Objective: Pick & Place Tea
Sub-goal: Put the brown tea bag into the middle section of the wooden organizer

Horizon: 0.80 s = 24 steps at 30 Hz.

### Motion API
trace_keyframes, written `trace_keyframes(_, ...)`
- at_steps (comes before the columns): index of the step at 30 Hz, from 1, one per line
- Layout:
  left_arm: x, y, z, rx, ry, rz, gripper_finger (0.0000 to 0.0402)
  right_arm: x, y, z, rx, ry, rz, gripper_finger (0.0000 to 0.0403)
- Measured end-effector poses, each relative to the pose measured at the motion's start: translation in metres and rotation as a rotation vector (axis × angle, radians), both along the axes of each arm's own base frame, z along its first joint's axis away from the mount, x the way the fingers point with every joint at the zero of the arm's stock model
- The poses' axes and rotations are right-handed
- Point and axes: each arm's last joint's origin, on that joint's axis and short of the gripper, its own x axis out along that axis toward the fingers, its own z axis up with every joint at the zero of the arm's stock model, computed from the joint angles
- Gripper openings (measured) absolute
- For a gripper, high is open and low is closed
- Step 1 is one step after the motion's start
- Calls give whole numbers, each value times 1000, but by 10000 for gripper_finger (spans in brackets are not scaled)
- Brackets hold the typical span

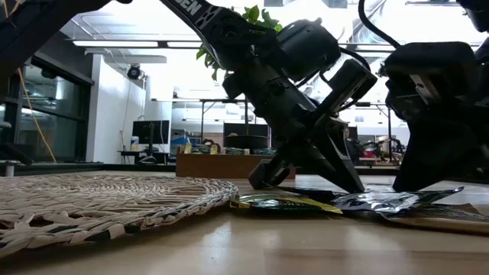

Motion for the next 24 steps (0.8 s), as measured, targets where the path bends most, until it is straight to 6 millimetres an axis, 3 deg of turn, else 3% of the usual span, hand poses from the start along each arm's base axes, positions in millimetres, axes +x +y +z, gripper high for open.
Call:
trace_keyframes(11,-1,0,1,4,-18,-51,0,-11,-14,52,-59,-132,27,0)
trace_keyframes(18,-10,10,20,119,-57,-180,0,-24,-24,78,-103,-199,15,0)
trace_keyframes(24,-21,28,55,313,-116,-265,0,-30,-28,84,-126,-193,12,0)
